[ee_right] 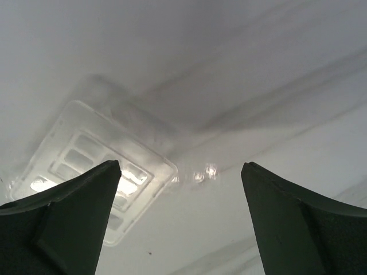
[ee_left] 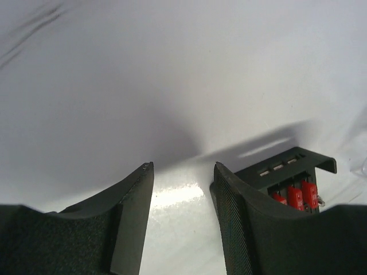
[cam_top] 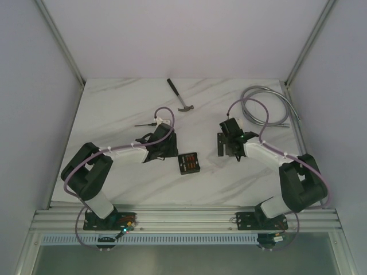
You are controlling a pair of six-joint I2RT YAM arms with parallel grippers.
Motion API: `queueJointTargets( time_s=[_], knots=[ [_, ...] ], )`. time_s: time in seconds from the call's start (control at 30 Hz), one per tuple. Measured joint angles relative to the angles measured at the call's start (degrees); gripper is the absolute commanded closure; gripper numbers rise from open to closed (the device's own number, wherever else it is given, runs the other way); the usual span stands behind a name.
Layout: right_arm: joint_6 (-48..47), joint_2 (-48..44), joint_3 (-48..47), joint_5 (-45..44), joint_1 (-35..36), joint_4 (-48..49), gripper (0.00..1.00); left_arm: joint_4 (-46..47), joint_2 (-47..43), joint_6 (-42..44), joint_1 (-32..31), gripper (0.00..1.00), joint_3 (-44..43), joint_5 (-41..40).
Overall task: Snap on the fuse box
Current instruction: Move the fuse box cover to the center of the board.
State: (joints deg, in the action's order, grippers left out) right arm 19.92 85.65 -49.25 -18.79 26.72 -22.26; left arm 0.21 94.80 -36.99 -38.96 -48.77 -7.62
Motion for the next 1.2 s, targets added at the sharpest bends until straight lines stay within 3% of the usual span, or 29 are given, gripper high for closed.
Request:
queueJointTargets(
  time_s=[0.27,0.5,0.8,1.2],
  knots=[
    [1.5,-3.7,2.9,3.4,0.0,-1.9,0.09,0.0,1.2,1.1,0.4,0.38,-1.3,0.1],
    [0.7,-8.0,1.9,1.4,-1.4,-4.8,0.1,0.0,-5.6,0.4,0.0,0.35,3.4,1.0],
    [-2.4,1.1,-3.2,-0.8,-5.9,-1.4,0.12,-0.4,-12.2,-1.2,-1.4,0.15,9.8,0.6],
    [-3.0,4.2,-0.6,4.3,-4.8,-2.7,0.15,-0.4,-15.9,0.8,2.4,0.03,10.3,-2.1]
  ],
)
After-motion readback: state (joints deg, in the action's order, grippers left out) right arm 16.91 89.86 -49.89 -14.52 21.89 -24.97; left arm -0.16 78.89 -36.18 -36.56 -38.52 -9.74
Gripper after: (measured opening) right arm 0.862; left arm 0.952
